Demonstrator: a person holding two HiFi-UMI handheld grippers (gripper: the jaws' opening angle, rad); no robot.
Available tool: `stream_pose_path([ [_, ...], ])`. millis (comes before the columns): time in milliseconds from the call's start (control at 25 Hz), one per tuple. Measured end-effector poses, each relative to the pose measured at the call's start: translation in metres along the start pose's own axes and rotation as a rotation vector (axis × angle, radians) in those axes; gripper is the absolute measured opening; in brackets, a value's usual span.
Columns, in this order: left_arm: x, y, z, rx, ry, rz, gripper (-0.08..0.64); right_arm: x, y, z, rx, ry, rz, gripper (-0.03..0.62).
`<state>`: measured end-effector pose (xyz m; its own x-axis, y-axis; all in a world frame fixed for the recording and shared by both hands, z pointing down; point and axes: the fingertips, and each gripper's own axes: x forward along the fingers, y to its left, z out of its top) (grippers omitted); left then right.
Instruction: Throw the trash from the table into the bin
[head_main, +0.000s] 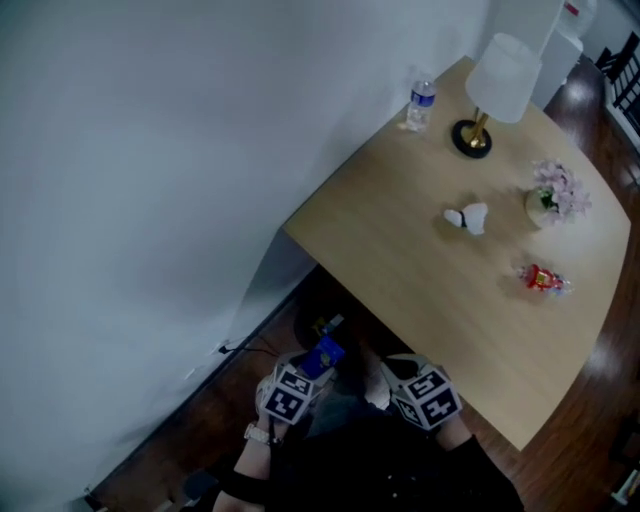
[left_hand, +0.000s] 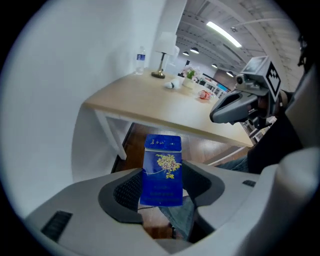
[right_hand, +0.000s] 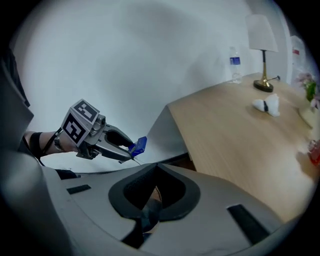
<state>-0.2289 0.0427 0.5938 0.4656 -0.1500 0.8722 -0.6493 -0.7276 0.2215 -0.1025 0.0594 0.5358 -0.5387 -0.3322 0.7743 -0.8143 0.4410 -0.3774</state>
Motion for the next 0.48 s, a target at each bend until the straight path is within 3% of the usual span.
stream_pose_path([
  [200,0.022,0.041,-0.055,-0.113,0.025,0.035,0.252,0.042,0.025,0.001,-0.044,0.081,0.047,0.005],
  [480,0.132,0.101,-0.119,-0.264,0.050,0.042,0.253,0.095,0.027,-0.017,-0.041,0.154,0.035,0.005],
])
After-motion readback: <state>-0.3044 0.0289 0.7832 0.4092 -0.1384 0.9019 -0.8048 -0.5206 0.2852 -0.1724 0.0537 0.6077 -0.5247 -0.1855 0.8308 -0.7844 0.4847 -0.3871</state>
